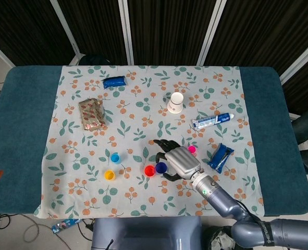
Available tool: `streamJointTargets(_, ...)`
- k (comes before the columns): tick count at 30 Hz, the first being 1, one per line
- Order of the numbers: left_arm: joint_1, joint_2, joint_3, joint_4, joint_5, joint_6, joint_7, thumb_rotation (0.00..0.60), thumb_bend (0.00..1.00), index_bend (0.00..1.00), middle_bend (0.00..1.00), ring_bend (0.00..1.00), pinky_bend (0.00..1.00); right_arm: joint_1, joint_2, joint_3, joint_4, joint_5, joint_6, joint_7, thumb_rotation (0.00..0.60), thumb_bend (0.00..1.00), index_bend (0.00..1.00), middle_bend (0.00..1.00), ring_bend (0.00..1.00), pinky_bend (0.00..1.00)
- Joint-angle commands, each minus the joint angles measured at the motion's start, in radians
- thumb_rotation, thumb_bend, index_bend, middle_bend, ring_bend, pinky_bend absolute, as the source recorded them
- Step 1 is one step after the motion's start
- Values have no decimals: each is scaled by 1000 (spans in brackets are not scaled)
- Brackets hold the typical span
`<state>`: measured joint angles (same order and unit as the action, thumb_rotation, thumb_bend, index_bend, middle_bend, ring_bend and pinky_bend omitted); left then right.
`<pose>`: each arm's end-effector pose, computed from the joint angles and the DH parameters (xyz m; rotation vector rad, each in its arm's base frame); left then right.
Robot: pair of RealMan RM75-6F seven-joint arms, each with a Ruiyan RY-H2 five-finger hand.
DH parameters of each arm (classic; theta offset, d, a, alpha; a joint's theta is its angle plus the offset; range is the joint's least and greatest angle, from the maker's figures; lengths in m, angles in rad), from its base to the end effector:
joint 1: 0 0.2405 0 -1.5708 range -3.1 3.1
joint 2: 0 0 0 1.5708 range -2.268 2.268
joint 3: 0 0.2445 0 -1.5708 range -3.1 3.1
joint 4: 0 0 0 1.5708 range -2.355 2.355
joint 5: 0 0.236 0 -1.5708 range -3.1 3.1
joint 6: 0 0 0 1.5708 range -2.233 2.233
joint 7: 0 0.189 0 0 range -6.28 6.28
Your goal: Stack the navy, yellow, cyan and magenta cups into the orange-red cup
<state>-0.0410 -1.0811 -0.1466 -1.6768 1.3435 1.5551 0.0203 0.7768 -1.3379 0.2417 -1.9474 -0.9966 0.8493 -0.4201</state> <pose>-0.3216 0.2309 0.1759 -1.1373 -0.8738 -0.9065 -0.0386 -0.3223 -0.0332 2.0740 -1.1166 1.0375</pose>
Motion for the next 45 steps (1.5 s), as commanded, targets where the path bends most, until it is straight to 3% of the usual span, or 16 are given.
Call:
streamJointTargets(1, -2, 1, -2, 3, -5, -6, -1, 600, 77, 36, 0, 0, 0, 36, -40, -3, 8, 37, 24, -59, 600, 389, 418, 0, 47, 129)
streamJointTargets(12, -3, 4, -5, 6, -11, -12, -12, 600, 77, 36, 0, 0, 0, 113, -125, -19, 39, 141, 76, -142, 600, 389, 418, 0, 47, 129)
streamJointTargets(32, -3, 5, -5, 5, -9, -10, -12, 600, 77, 36, 0, 0, 0, 142, -162, -70, 93, 178, 90, -122, 600, 389, 414, 0, 46, 129)
streamJointTargets(35, -3, 5, -5, 5, -10, -10, -11, 600, 77, 35, 0, 0, 0, 146, -165, -80, 100, 179, 78, -116, 600, 388, 307, 0, 46, 130)
streamJointTargets(37, -3, 5, -6, 5, -10, -10, -12, 600, 77, 35, 0, 0, 0, 153, -160, -87, 102, 194, 61, -117, 600, 389, 142, 0, 39, 129)
streamJointTargets(39, -4, 5, -6, 6, -11, -10, -12, 600, 77, 35, 0, 0, 0, 161, -156, -88, 104, 212, 52, -117, 600, 389, 53, 0, 29, 129)
streamJointTargets(45, -4, 6, -8, 8, -13, -11, -18, 600, 77, 33, 0, 0, 0, 162, -131, -88, 84, 227, 84, -122, 600, 389, 14, 0, 22, 129)
